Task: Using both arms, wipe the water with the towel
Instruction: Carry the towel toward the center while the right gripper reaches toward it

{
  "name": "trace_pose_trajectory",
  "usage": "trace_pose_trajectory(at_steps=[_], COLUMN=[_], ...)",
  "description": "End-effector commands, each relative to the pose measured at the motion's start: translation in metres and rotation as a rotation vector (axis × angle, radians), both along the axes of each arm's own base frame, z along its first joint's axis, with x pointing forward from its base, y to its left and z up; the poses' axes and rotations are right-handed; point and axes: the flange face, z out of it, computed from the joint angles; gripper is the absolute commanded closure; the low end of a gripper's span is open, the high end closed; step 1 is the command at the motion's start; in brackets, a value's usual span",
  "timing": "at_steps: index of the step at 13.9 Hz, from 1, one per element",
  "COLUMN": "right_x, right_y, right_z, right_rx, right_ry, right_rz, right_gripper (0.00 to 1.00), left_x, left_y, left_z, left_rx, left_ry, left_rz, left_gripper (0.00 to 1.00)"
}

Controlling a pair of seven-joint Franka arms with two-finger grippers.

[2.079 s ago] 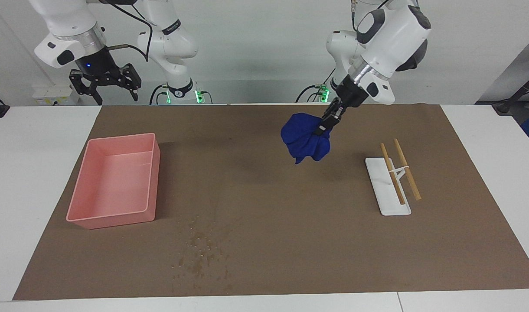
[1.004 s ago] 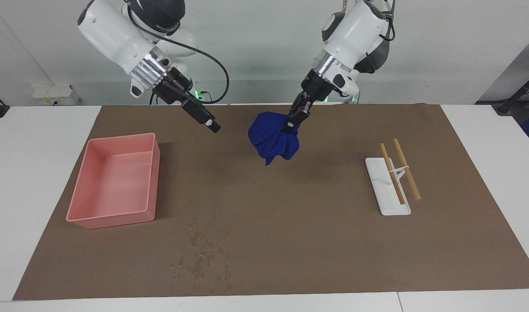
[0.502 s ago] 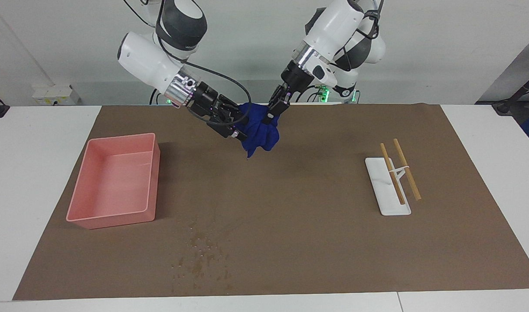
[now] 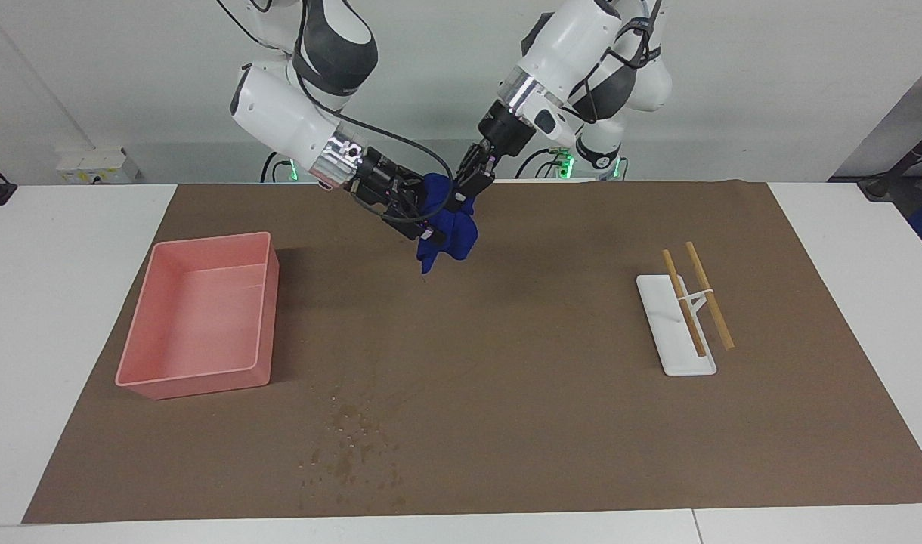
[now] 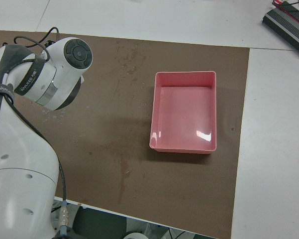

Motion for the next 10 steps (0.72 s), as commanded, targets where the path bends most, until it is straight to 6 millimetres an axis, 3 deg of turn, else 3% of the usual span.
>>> trace_pose_trajectory(at_steps=[1, 2, 4, 6, 10], right_x=[-0.02, -0.021, -0.026, -0.026, -0.029], right_y=[0.015, 0.016, 0.022, 0.026, 0.029], right_z=[-0.005, -0.006, -0.012, -0.01, -0.01], right_rx=[0.007, 0.002, -0.012, -0.013, -0.01], right_ry=[0.0, -0.011, -0.034, -0.044, -0.036], right_rz=[0.026, 0.037, 0.048, 0.045, 0.066], right_gripper=[0.0, 0.1, 0.46, 1.0, 1.0], left_x=[-0.01, -0.012, -0.014, -0.014, -0.013], left_y=[-0.008, -0.011, -0.014, -0.013, -0.011], left_z=[0.007, 0.008, 0.011, 0.007, 0.004], left_rx=[-0.045, -0.053, -0.077, -0.072, -0.059], left_ry=[-0.001, 0.0, -0.013, -0.008, -0.014], left_rz=[0.02, 0.02, 0.047, 0.047, 0.034], left_gripper=[1.0, 1.0, 1.0, 1.0, 1.0])
